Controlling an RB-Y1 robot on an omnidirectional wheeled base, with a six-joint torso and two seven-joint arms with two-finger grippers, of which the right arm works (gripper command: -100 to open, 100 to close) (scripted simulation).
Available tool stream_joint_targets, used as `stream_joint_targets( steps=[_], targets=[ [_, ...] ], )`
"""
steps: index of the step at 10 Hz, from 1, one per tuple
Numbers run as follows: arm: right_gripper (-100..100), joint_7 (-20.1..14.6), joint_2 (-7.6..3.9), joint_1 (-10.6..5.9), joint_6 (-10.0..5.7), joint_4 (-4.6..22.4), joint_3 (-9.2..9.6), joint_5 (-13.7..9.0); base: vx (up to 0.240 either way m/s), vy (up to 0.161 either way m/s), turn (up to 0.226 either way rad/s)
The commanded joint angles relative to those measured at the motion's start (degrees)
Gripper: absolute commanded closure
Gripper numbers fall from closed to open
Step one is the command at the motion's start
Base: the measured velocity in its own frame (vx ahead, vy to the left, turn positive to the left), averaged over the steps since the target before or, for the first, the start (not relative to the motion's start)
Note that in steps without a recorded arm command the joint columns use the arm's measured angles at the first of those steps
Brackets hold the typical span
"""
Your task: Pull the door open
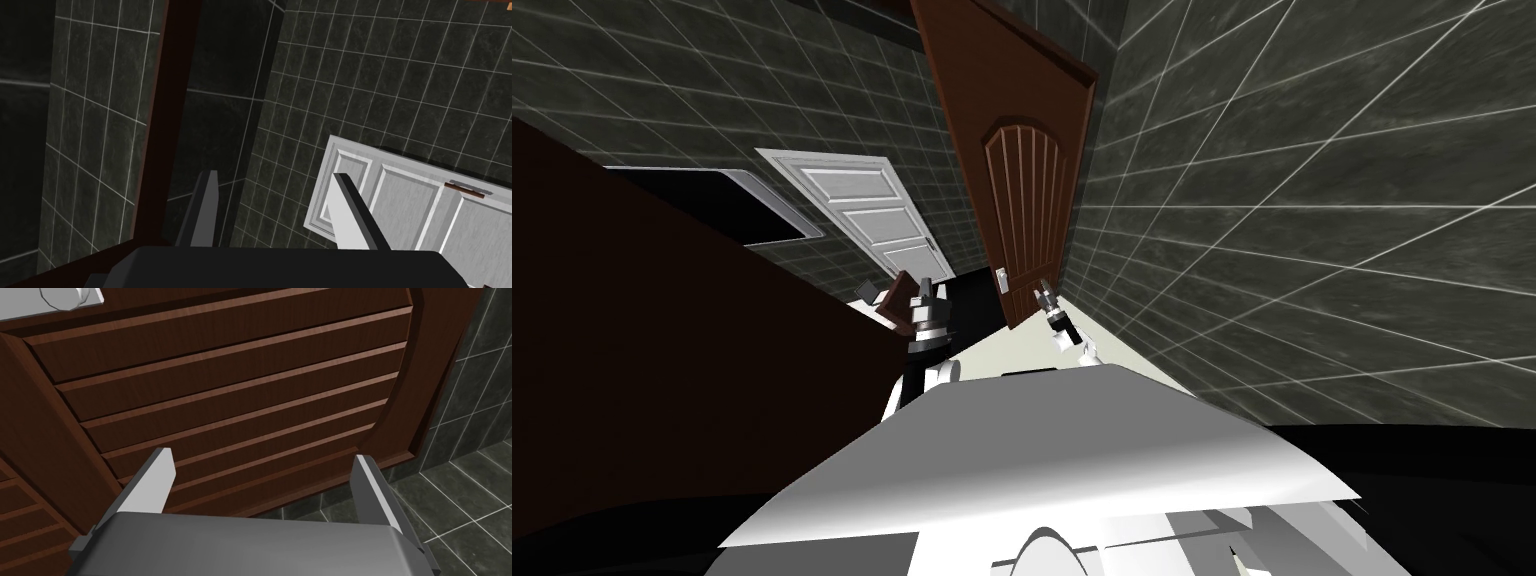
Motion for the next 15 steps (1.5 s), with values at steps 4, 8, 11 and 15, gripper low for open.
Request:
stream_joint_targets(
  steps=[4, 8, 11, 15],
  targets=[
    [-100, -1.88, -1.10, -4.23, -0.10, 6.41, 3.24, -0.18, 0.078, 0.082, -0.067],
    [-100, -3.74, -2.21, -8.41, 0.06, 12.55, 6.60, -0.36, 0.105, 0.102, -0.082],
    [-100, -4.82, -2.83, -10.84, 0.15, 16.11, 8.56, -0.47, 0.073, 0.079, -0.061],
    [-100, -6.45, -3.74, -14.50, 0.29, 21.49, 11.51, -0.62, 0.096, 0.091, -0.070]
  ],
)
